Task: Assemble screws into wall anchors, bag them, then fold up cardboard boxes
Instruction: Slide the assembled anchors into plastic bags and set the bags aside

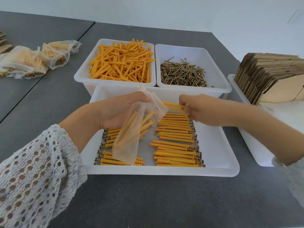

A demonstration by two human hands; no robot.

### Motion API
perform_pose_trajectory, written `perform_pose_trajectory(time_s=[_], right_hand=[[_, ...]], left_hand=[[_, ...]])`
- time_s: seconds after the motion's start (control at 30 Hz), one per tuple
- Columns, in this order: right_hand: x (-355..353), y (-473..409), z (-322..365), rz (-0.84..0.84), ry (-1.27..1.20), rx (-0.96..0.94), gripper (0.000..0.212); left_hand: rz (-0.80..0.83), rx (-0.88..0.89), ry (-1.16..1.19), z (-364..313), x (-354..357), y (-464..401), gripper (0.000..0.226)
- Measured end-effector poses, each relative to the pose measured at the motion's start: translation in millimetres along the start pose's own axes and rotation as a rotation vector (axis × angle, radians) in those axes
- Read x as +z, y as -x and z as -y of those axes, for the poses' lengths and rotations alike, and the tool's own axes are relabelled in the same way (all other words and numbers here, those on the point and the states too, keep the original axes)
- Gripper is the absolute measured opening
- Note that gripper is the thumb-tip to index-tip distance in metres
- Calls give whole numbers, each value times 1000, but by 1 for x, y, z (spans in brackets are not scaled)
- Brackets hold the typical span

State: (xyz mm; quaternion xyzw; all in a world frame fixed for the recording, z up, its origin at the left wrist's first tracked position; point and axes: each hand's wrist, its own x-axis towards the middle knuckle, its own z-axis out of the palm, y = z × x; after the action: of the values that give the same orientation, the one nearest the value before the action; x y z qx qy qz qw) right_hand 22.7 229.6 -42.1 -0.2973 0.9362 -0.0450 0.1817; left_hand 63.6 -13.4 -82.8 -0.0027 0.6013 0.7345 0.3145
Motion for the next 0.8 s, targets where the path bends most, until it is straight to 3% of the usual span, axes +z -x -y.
perform_pose_trajectory(time_s=[0.2,0.3,0.4,0.5,0.6,0.7,0.8], right_hand=[[-51,6,2,47,-269,-111,19],[-53,4,7,142,-199,-176,18],[-47,1,16,238,-135,-205,19],[-42,-4,28,185,-61,-263,23],[-30,-8,40,92,-83,-315,19],[-19,-9,49,21,-247,-368,18],[-17,-8,46,-21,-474,-343,33]], left_hand=[[31,15,12,0,1,1,29],[56,13,55,0,1,2,30],[55,-5,-3,-1,1,2,46],[66,-15,-56,0,3,2,53],[126,6,-31,0,5,2,26],[117,25,-27,0,4,3,20],[106,33,-47,0,2,2,24]])
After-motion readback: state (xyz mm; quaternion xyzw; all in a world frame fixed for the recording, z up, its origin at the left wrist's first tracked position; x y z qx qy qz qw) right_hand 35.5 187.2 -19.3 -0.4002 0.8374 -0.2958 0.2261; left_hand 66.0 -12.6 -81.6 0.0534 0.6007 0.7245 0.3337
